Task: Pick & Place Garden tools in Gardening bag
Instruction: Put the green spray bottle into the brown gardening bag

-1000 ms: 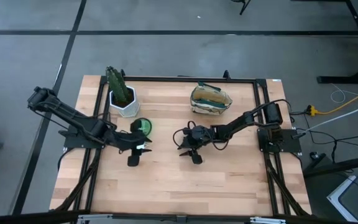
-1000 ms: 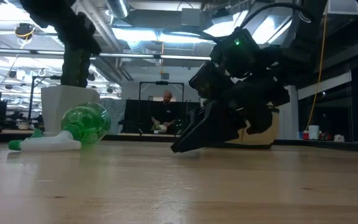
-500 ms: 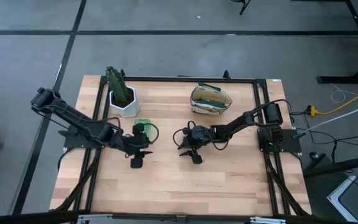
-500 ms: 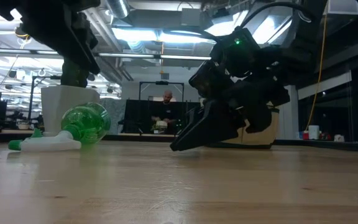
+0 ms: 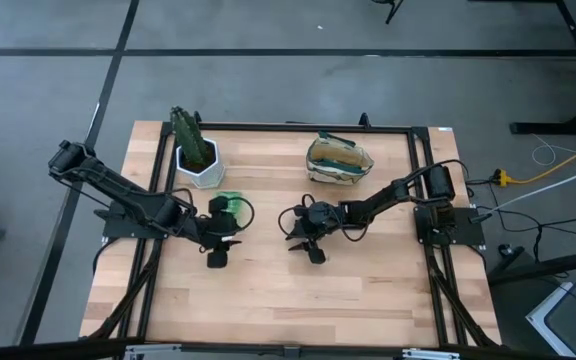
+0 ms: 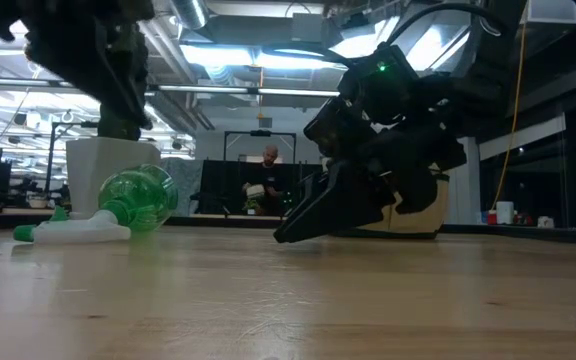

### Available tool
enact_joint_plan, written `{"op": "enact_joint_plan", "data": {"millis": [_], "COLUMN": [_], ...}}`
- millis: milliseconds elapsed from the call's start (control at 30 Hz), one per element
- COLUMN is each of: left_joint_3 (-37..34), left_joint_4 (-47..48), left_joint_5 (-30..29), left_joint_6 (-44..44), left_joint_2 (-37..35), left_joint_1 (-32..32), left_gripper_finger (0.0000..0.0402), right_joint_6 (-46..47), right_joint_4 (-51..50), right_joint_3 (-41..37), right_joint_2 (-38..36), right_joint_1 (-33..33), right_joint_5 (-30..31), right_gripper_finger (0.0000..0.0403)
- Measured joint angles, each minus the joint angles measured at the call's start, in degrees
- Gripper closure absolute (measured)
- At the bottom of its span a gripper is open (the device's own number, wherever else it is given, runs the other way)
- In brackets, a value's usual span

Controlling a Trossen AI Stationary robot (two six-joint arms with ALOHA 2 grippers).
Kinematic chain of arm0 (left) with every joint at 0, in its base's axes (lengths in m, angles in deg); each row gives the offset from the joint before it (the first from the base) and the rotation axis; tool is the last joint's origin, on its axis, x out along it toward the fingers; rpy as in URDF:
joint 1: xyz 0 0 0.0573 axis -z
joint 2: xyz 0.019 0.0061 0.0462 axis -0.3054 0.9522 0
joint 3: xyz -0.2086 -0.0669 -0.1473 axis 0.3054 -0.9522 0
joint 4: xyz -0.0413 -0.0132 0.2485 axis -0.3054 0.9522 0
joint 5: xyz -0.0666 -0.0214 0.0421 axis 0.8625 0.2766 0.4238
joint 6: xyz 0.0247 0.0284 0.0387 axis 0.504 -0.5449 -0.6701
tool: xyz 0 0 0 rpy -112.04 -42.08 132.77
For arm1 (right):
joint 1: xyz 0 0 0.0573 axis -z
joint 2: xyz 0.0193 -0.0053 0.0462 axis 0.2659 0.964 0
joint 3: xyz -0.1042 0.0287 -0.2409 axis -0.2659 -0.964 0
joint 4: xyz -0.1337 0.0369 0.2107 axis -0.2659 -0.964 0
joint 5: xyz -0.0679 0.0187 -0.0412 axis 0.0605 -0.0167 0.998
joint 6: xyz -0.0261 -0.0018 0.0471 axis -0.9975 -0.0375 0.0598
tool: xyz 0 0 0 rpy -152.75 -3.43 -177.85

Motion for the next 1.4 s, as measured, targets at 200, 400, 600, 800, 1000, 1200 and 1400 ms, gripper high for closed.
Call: {"op": "enact_joint_plan", "data": {"millis": [200,400,600,800,1000,1200,1400], "left_joint_3": [0.00,0.00,0.00,0.00,-2.26,-6.41,-7.04], "left_joint_4": [9.66,16.37,19.37,20.00,21.85,21.78,20.73], "left_joint_5": [0.71,5.71,5.22,4.10,3.99,1.91,-1.72], "left_joint_6": [19.03,38.46,27.07,9.01,0.43,-0.35,0.89], "left_joint_2": [-0.11,-0.09,-0.06,-0.06,-0.06,-0.04,-0.04], "left_joint_1": [-0.05,-0.03,-0.02,0.01,0.01,0.01,0.01], "left_gripper_finger": [0.0219,0.0219,0.0219,0.0219,0.0219,0.0219,0.0219], "right_joint_6": [0.05,0.46,0.47,0.48,0.48,0.48,0.48], "right_joint_4": [-0.02,-0.02,-0.02,-0.02,-0.02,-0.47,-0.46], "right_joint_3": [0.00,0.00,0.00,0.00,0.00,0.00,0.00], "right_joint_2": [-0.02,-0.02,-0.02,-0.04,-0.04,-0.04,-0.04], "right_joint_1": [0.00,0.00,-0.12,-0.22,-0.22,-0.22,-0.22], "right_joint_5": [0.00,-0.01,0.00,-0.02,-0.02,-0.02,-0.02], "right_gripper_finger": [0.0236,0.0236,0.0236,0.0236,0.0236,0.0236,0.0236]}}
